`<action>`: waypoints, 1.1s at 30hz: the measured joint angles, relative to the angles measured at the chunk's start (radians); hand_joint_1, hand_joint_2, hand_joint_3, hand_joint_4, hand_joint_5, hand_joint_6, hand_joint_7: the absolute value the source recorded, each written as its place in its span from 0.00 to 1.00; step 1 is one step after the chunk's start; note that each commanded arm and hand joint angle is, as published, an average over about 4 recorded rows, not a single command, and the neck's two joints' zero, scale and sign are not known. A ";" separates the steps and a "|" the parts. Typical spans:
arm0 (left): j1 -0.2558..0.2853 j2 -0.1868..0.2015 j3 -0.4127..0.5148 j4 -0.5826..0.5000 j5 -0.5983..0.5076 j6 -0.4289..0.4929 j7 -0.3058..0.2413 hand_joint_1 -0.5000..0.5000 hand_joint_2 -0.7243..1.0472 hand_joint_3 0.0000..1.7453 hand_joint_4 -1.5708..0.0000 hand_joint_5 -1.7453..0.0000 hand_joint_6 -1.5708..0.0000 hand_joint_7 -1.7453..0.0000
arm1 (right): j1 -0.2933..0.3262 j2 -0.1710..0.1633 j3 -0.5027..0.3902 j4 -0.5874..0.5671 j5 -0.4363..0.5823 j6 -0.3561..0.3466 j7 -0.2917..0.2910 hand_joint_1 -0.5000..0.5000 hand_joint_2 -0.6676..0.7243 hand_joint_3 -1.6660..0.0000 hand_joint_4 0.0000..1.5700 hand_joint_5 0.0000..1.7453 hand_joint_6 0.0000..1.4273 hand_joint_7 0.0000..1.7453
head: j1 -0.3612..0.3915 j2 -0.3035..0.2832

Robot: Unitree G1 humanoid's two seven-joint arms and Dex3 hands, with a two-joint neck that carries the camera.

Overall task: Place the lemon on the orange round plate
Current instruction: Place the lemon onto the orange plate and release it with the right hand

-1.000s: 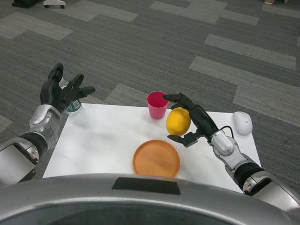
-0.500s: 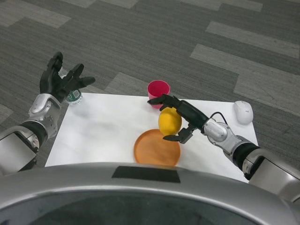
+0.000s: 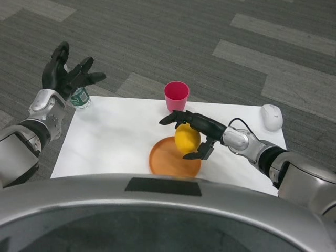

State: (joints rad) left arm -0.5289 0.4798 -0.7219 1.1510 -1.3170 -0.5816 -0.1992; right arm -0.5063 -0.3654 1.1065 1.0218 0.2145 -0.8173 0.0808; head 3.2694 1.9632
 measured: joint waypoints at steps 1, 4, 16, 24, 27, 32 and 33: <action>0.000 0.000 -0.002 0.004 0.000 0.001 0.000 1.00 0.85 0.04 0.78 1.00 0.96 1.00 | -0.004 0.000 0.007 0.002 0.001 0.003 0.000 0.42 0.05 0.29 0.05 0.83 0.06 0.32 | 0.001 -0.002; -0.001 0.000 -0.015 0.016 -0.009 0.006 0.000 1.00 0.85 0.03 0.76 1.00 0.95 1.00 | -0.008 0.000 0.019 0.006 0.004 0.010 0.000 0.42 0.02 0.29 0.07 0.83 0.06 0.32 | 0.001 -0.009; -0.002 -0.004 -0.041 0.047 -0.028 0.019 0.019 1.00 0.88 0.01 0.68 1.00 0.91 1.00 | -0.009 0.020 0.056 0.024 0.009 0.046 0.003 0.43 0.05 0.29 0.06 0.83 0.06 0.32 | -0.004 -0.028; -0.002 -0.005 -0.042 0.053 -0.028 0.019 0.025 1.00 0.90 0.04 0.67 1.00 0.90 1.00 | -0.009 0.044 0.062 0.024 0.015 0.048 0.014 0.43 0.05 0.33 0.03 0.82 0.06 0.32 | 0.005 -0.042; -0.003 -0.006 -0.042 0.054 -0.028 0.019 0.027 1.00 0.90 0.01 0.67 1.00 0.90 1.00 | -0.010 0.048 0.049 0.024 0.022 0.049 0.019 0.46 0.05 0.40 0.05 0.78 0.06 0.32 | 0.012 -0.043; -0.003 -0.007 -0.042 0.055 -0.028 0.019 0.027 1.00 0.90 0.05 0.65 1.00 0.90 1.00 | -0.010 0.051 0.032 0.024 0.026 0.051 0.019 0.46 0.05 0.43 0.05 0.78 0.06 0.32 | 0.019 -0.047; -0.003 -0.007 -0.042 0.056 -0.028 0.019 0.027 1.00 0.90 0.05 0.65 1.00 0.90 1.00 | -0.010 0.054 0.032 0.024 0.026 0.053 0.019 0.46 0.05 0.43 0.05 0.78 0.06 0.32 | 0.020 -0.049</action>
State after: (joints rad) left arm -0.5323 0.4729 -0.7643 1.2066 -1.3450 -0.5622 -0.1724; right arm -0.5166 -0.3115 1.1390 1.0462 0.2408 -0.7642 0.0995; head 3.2893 1.9146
